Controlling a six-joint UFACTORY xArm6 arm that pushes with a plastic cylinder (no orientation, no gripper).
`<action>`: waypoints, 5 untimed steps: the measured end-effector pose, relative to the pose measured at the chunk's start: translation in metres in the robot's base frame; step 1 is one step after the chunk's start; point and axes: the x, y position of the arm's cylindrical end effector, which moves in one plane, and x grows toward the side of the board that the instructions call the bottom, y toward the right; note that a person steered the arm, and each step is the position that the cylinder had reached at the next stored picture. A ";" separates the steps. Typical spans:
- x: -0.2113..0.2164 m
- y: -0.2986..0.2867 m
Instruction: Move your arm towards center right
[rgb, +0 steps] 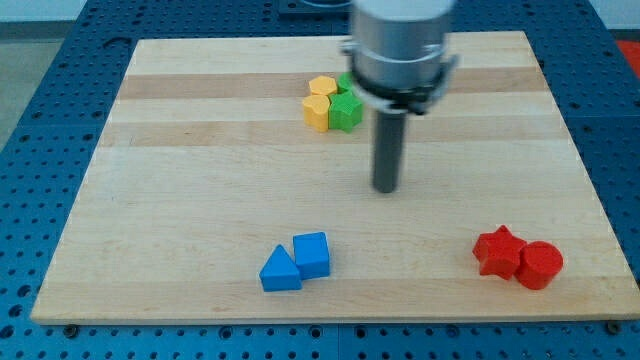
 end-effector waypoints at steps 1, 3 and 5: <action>-0.001 0.093; -0.001 0.183; -0.001 0.187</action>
